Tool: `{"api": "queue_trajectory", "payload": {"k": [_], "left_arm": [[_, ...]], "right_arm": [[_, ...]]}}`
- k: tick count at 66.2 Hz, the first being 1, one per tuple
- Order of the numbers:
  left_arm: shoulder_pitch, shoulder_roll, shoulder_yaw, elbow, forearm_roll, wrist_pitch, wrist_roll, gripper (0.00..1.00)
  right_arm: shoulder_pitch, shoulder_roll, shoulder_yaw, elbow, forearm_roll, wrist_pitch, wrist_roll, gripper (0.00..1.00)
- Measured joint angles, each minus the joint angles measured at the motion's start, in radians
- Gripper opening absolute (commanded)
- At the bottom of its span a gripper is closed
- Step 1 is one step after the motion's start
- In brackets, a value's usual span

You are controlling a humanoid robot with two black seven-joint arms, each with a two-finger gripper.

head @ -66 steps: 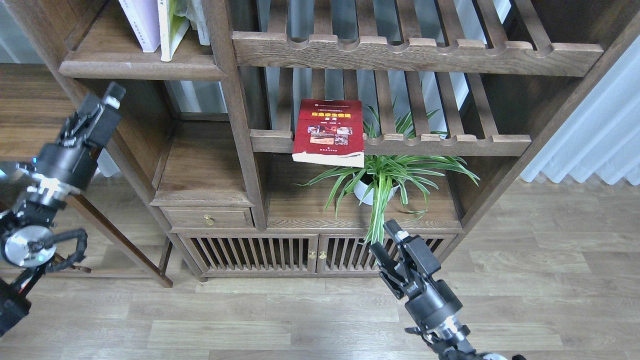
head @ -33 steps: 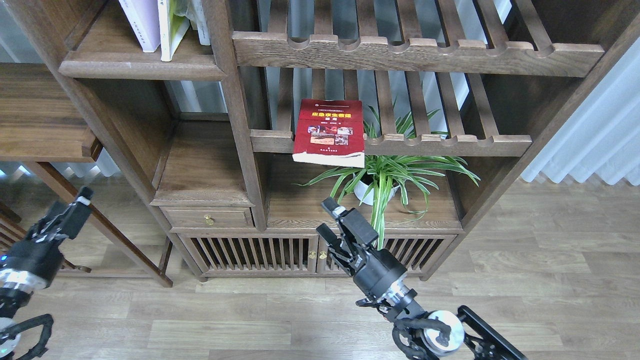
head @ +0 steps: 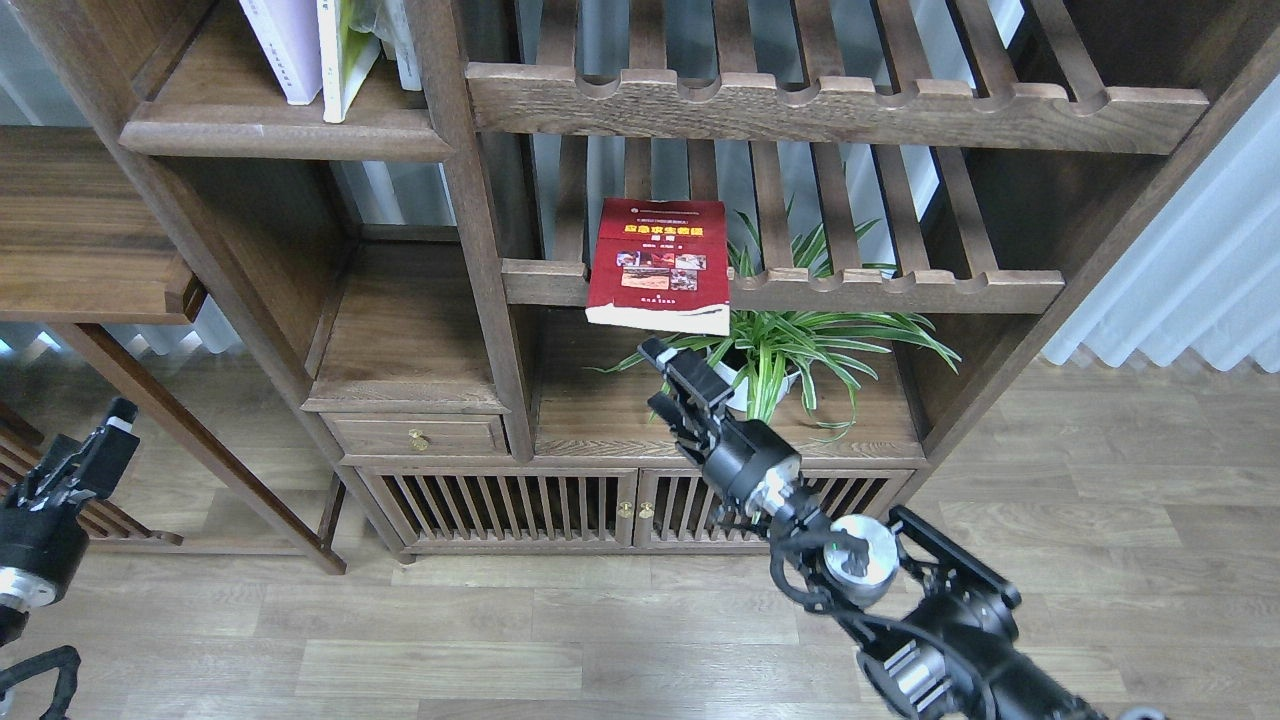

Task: Organize books on shelf
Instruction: 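Move the right gripper forward toward the red book on the middle shelf, then grasp the bottom edge of the red book with the right gripper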

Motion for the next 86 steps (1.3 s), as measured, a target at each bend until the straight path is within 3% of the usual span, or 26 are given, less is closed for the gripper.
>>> {"api": "queue_trajectory", "payload": {"k": [43,68,86], "left_arm": [[-0.059,-0.029,0.002,0.044,0.0,0.0,0.004,1.0],[-0.064,-0.028,-0.016,0.042,0.0,0.0,0.003,1.0],[-0.069,-0.023,-0.021,0.042,0.0,0.0,0.004,1.0]], "right_arm": [[0.108,0.0,-0.059,-0.052,0.092,-0.035,-0.003,0.99],[0.184,0.0,-0.068,-0.102,0.16,-0.107,0.0,0.91],[0.194,0.0,-0.081,-0.116,0.175,-0.125,0.0,0.91]]}}
